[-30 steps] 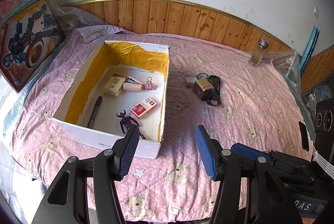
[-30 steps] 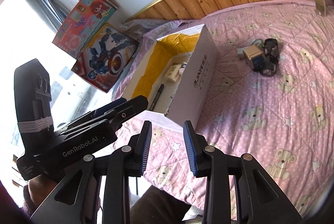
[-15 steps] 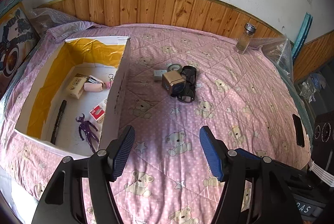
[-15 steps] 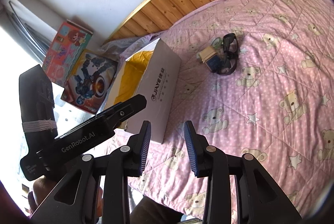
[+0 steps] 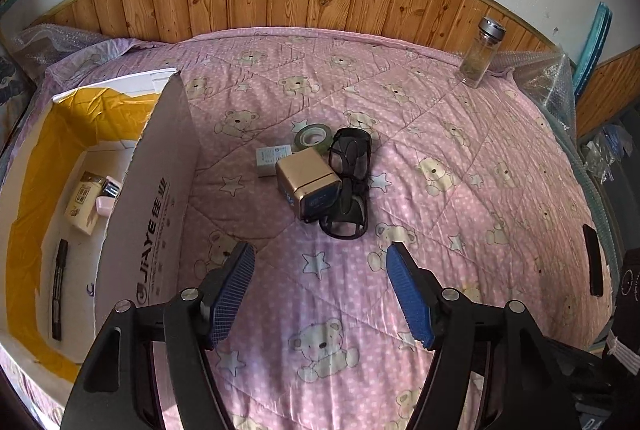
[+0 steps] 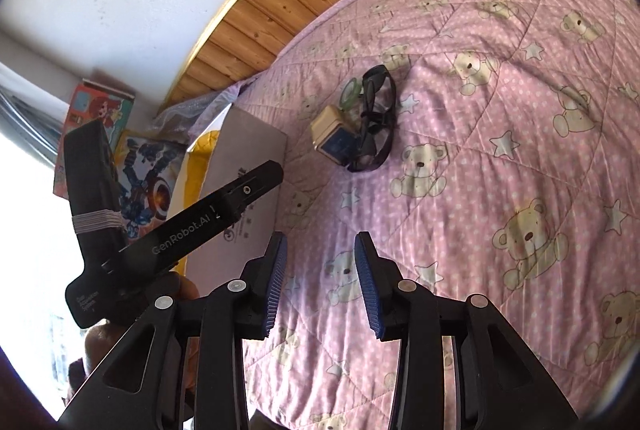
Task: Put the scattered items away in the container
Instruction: 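Grasp the gold cube speaker with the left tool while the right tool grasps the black glasses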
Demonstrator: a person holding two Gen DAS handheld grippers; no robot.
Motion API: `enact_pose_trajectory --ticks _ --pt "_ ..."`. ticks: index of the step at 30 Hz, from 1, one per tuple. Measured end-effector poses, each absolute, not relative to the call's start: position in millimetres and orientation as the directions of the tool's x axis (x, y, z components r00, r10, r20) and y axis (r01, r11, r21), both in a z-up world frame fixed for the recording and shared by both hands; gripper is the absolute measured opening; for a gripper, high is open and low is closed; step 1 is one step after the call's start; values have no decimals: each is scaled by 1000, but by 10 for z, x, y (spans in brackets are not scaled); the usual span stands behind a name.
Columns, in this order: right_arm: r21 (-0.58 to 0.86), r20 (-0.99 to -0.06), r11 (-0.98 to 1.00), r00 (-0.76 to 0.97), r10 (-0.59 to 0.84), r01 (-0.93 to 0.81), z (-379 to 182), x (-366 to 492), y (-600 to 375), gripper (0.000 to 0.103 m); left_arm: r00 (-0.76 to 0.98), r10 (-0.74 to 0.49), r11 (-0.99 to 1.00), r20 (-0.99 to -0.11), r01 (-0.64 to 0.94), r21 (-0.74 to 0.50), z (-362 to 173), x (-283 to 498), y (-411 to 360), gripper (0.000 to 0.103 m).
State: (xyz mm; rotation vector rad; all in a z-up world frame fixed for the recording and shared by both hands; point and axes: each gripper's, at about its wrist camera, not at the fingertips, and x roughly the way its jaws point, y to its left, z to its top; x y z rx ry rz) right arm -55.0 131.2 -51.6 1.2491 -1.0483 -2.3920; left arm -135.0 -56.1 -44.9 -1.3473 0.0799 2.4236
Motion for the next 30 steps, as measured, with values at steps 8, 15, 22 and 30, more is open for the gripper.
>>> enact_pose_trajectory --ticks 8,15,22,30 --pt "704 -637 -694 -566 -524 -149 -852 -1065 1463 39 -443 244 -944 -862 -311 -108 -1015 -1930 -499 69" --pt "692 -664 -692 -557 -499 -205 -1058 -1704 1669 45 -439 339 -899 -832 -413 -148 -1042 -2121 -425 70" --pt "656 -713 -731 -475 -516 -189 -1304 -2337 1578 47 -466 384 -853 -797 -510 -113 -1069 -2344 -223 75" --pt "533 -791 -842 -404 -459 -87 -1337 -2676 1428 42 -387 399 -876 -831 -428 -221 -1262 -2367 -386 69"
